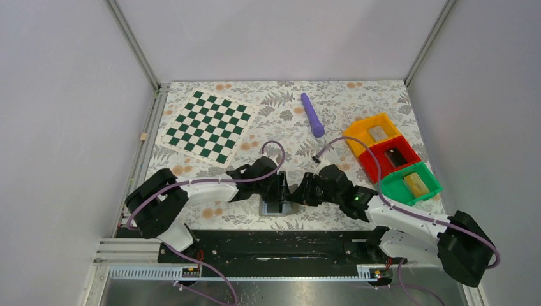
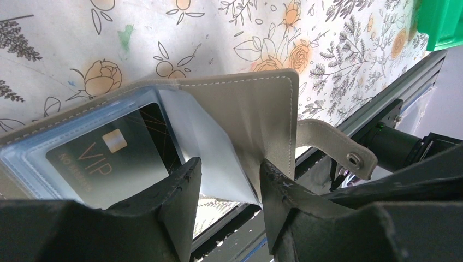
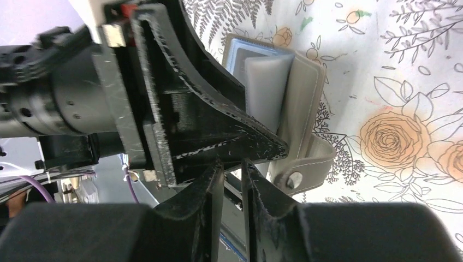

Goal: Take the credit cards out of the card holder
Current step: Open the card holder at the center of the board.

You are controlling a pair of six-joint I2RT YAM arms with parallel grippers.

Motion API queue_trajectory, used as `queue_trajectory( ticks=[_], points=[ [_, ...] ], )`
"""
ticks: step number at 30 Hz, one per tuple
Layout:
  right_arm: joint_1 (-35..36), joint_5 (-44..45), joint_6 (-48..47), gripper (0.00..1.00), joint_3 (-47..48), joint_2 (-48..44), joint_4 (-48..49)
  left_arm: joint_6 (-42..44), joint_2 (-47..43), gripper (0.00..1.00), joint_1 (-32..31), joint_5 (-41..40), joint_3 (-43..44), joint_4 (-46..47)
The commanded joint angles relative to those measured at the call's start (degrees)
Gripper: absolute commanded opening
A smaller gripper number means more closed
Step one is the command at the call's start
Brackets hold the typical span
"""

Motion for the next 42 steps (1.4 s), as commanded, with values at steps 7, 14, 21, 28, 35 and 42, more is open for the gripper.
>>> queue_trajectory(
  ticks=[7,14,21,28,35,42],
  points=[
    [-0.28,-3.44,3.59,0.22,-1.6,4.71,8.16,-0.63,-2.88,0.43,1.32,-3.09,1.92,-0.52],
    [-0.18,-2.9,2.7,0.27,-0.75,-0.51,4.44,0.56,-3.14,0.46,2.63,-0.85,4.41,0.0],
    [-0.15,-1.81,0.05,0.26,0.1,-5.83,0.69,0.5,-1.41,0.47,2.63,2.36,6.53,2.24],
    [0.14,-5.17,-1.93,0.24,1.78,-4.07,1.28,-1.51,2.49,0.47,2.65,5.88,6.96,5.1],
    [4.9,-1.39,-1.4,0.23,3.48,0.3,1.67,-1.87,4.17,0.47,2.65,6.69,7.86,6.35],
    [6.53,6.57,0.84,0.21,0.95,6.58,3.55,-1.07,4.02,0.47,2.69,5.3,9.59,3.67]
  ],
)
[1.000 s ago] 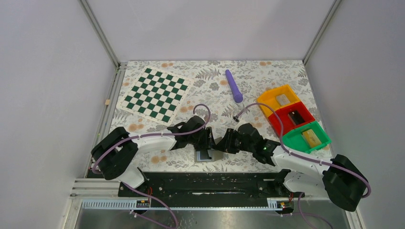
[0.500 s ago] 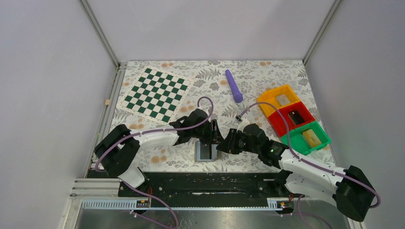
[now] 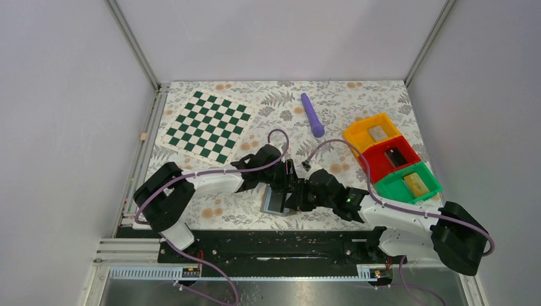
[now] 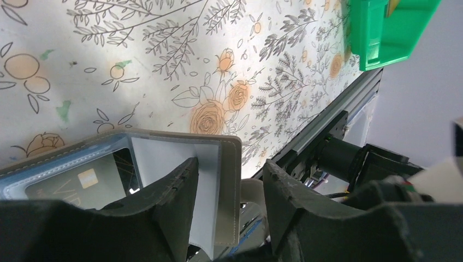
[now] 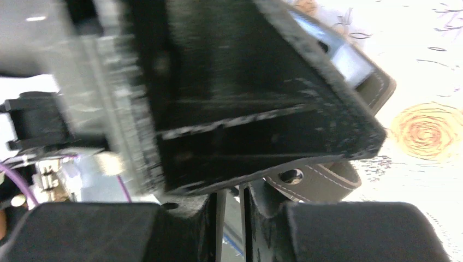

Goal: Take the credit cards out of the card holder
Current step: Open the card holder at the center of the board, then remove the credit card from the card holder.

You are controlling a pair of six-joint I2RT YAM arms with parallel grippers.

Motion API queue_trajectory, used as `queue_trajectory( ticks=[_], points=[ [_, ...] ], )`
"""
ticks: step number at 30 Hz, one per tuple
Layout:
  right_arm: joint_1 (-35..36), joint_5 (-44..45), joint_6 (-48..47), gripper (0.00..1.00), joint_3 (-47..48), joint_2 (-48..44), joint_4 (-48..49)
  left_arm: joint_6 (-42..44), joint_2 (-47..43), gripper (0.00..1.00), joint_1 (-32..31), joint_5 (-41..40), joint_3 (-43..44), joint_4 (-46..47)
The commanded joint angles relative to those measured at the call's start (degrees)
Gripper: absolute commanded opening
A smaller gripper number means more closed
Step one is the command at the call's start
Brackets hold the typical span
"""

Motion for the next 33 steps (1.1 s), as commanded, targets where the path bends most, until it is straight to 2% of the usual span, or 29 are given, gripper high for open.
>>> queue_trajectory(
  ticks=[1,8,14,18,24,33],
  points=[
    [0.45,6.86,1.01,0.21,-0.87,2.56,2.53,0.67,-0.74,0.47,0.21,-0.42,2.66,0.05],
    [0.45,10.35,0.01,0.2,-2.64,4.72,1.38,3.58,-4.85,0.47,2.14,-7.88,4.24,-10.55],
    [-0.49,10.88,-2.12,0.22,-3.92,4.52,0.91,4.75,-11.01,0.47,2.3,-13.18,1.3,-17.1],
    [-2.42,5.52,-3.15,0.25,-3.47,6.37,4.32,3.63,-13.36,0.42,2.31,-12.33,-3.2,-16.39],
    [-4.42,-0.16,-1.47,0.29,-3.6,9.89,9.54,2.22,-15.14,0.3,2.32,-11.43,-8.37,-13.4],
    [-4.69,1.3,-1.67,0.32,-2.58,8.13,6.58,0.89,-12.33,0.28,2.18,-8.59,-11.38,-8.44]
  ],
)
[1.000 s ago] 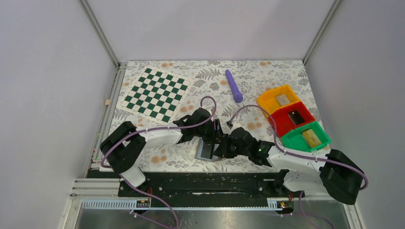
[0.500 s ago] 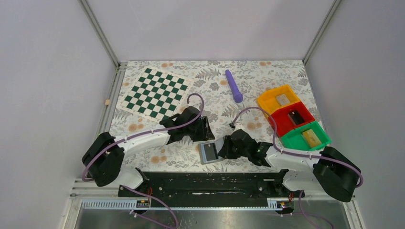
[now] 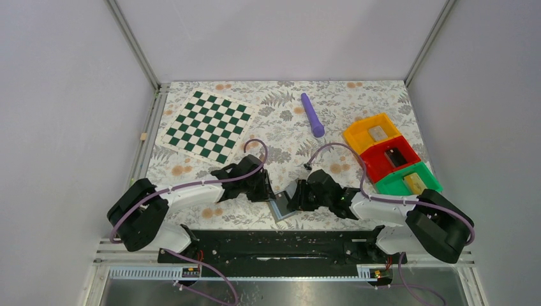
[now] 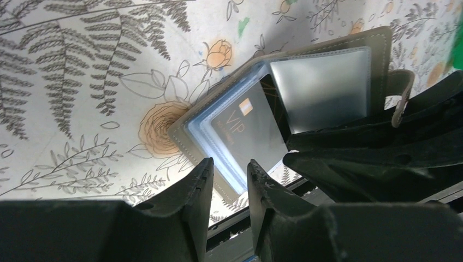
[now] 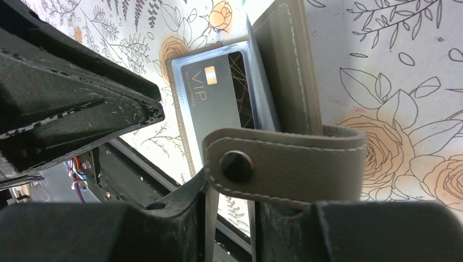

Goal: Take the credit cards out of the card holder
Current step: Remove the credit card from the card holder.

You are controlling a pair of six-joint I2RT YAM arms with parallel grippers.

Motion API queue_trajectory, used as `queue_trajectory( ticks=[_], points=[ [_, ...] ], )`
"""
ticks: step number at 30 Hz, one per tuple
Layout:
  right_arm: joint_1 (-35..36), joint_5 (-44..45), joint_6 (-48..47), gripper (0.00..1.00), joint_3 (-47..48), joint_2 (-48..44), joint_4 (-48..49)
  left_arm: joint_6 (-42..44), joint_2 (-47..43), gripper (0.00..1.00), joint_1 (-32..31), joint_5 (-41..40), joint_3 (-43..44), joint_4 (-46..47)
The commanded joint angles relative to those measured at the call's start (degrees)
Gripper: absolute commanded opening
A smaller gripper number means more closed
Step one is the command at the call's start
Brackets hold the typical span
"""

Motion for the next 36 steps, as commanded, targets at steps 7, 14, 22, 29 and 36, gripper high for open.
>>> queue_trajectory(
  ticks=[7,14,22,29,36],
  points=[
    [-2.09,1.64,-3.19,0.35,2.38,-2.7,-3.32,-1.17,3.65,0.24,-0.1,0.59,-1.59,6.25],
    [-4.16,0.73,-5.5,0.37,3.74,-1.24,-3.95,-1.03,5.56,0.23,-0.09,-0.67,-1.54,5.69],
    [-7.68,-8.32,-6.44,0.37,3.54,6.69,1.91,-0.9,7.14,0.21,-0.13,-0.75,-1.14,5.29],
    [-8.17,-12.04,-5.15,0.37,2.84,11.57,6.88,0.1,7.37,0.2,-0.11,-2.06,-0.48,3.51],
    [-8.97,-14.48,-3.97,0.2,1.17,10.27,10.4,0.57,7.51,0.2,-0.14,-3.05,-0.24,2.49]
  ],
)
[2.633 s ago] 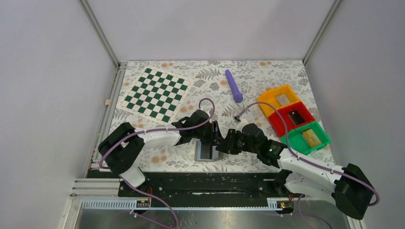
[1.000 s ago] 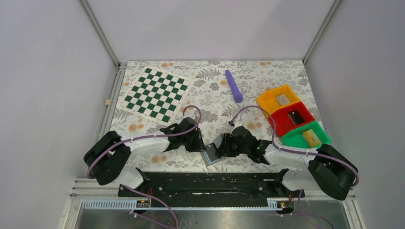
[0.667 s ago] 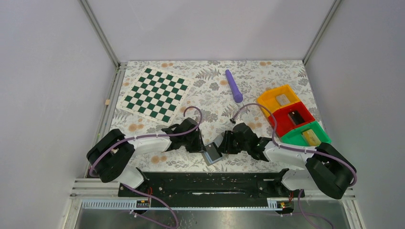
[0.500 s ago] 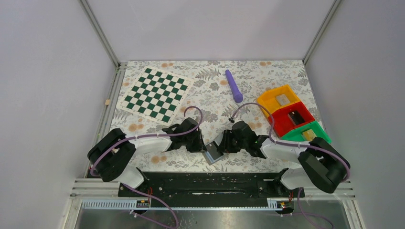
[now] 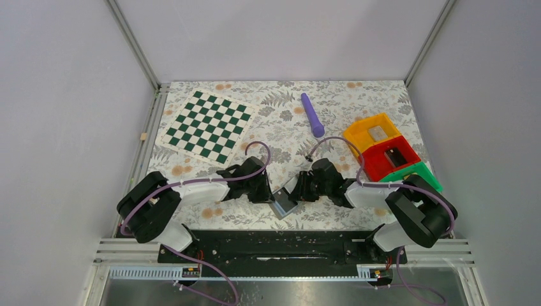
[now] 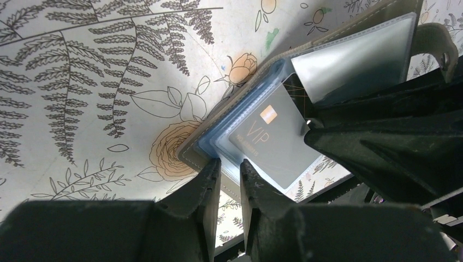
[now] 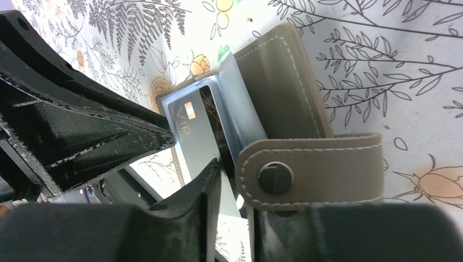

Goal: Take the credit cards out of the card holder
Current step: Remove the credit card from the card holder.

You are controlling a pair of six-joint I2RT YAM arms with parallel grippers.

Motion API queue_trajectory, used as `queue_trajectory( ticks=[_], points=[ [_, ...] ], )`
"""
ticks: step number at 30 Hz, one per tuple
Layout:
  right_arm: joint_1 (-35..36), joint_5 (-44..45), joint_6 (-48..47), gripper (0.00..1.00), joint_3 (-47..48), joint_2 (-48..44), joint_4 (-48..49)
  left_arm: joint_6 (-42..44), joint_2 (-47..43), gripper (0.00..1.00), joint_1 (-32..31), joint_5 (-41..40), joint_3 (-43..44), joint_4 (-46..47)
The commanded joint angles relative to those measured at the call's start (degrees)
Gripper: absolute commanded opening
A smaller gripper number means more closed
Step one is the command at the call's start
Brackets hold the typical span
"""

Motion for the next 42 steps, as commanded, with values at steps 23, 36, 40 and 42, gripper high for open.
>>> queue_trajectory(
  ticks=[23,36,40,42],
  points=[
    [0.48,3.27,5.8,0.0,-4.92,-12.95,-2.25,6.32,4.17,0.18,3.89,-6.17,3.6,-7.58],
    [0.47,6.0,5.26,0.0,-5.18,-18.58,-7.11,6.41,1.58,0.2,4.11,-5.18,4.98,-9.66],
    [0.46,6.29,5.87,0.0,-5.69,-20.45,-7.26,6.41,-2.12,0.21,3.94,-5.06,5.99,-11.23],
    [0.48,6.87,5.77,0.0,-5.59,-21.66,-8.27,6.64,-3.69,0.21,4.02,-4.83,6.66,-11.78]
  ],
)
